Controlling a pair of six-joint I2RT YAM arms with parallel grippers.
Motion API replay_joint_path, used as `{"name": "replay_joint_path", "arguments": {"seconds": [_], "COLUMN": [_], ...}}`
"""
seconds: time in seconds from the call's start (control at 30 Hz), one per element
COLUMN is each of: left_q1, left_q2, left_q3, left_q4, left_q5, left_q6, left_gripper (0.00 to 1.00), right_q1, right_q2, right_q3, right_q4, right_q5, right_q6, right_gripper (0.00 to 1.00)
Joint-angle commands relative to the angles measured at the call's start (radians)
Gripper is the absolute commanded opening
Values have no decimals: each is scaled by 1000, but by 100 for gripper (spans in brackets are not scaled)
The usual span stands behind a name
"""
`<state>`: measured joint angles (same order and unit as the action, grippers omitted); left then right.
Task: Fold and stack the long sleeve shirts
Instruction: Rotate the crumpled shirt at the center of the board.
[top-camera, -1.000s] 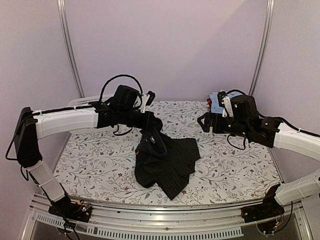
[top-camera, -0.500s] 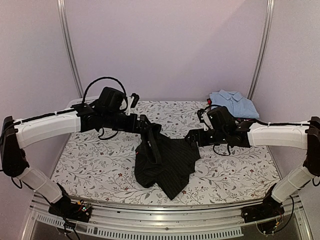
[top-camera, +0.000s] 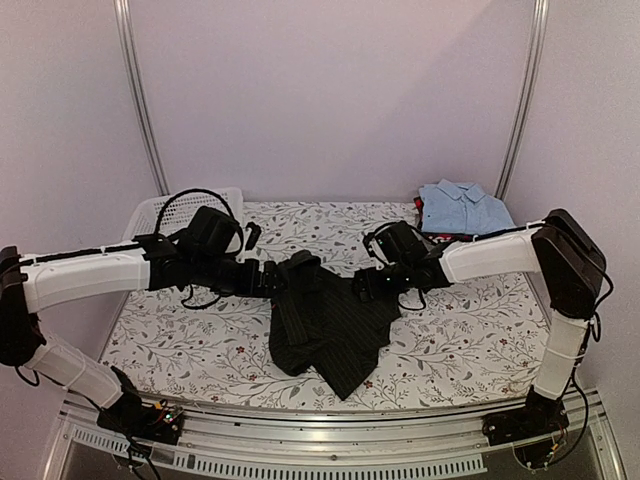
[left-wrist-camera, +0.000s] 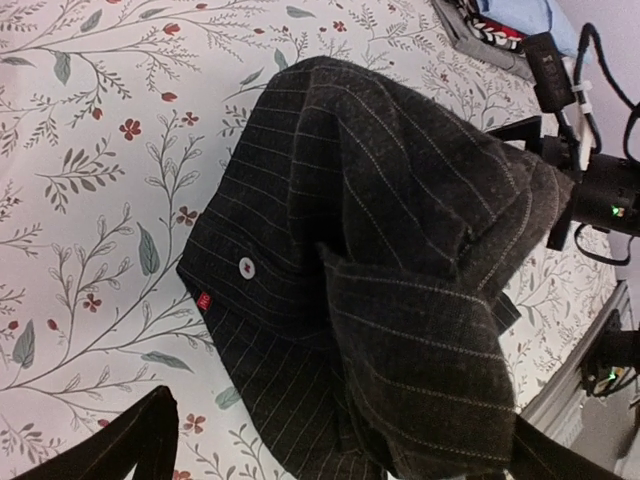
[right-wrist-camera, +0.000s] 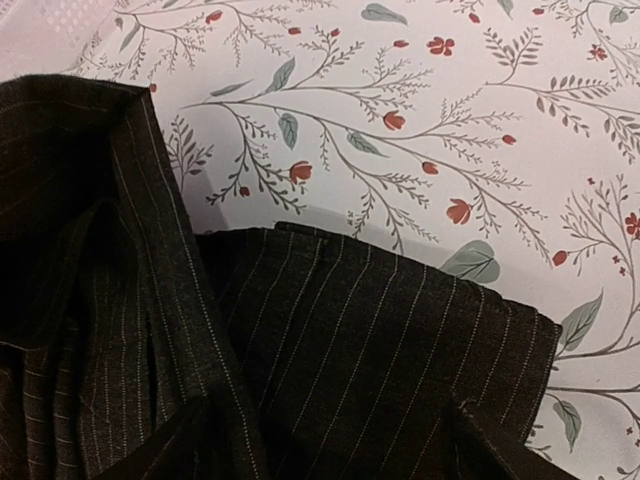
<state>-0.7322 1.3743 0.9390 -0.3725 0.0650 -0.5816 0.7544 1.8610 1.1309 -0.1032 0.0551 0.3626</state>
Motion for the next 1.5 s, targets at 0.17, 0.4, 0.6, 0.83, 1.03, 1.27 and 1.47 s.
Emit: {"name": "replay_joint_path", "arguments": {"seconds": [0.17,0.4,0.6,0.83,1.03,1.27,1.47], "left_q1": [8,12,12,11,7,-4,18], "left_q2": [45,212,325,465,611,727,639], "left_q3": [-88,-76,-51,49,251,530,563], "left_q4": [143,211,280,329,334,242,188], "left_q5": [59,33,52,90,166,207,144], "left_q6": [-73,-103,-115,-80,-10,91,141], "left_gripper": [94,84,62,27,10,7,7], "right_q1": [31,46,77,127,222,273,231], "right_q2": [121,124,114,19,-67,-107,-178], "right_q3": [32,-15,-37,-143,-214,-165,-161], "right_q4": [26,48,44,39,44,24,-54], "right_q5": [-45,-84,-84,-61,-29,36,98], "right_q6": [27,78,101,162,281,347,345], "right_gripper": [52,31,9,0,0,0,0]}}
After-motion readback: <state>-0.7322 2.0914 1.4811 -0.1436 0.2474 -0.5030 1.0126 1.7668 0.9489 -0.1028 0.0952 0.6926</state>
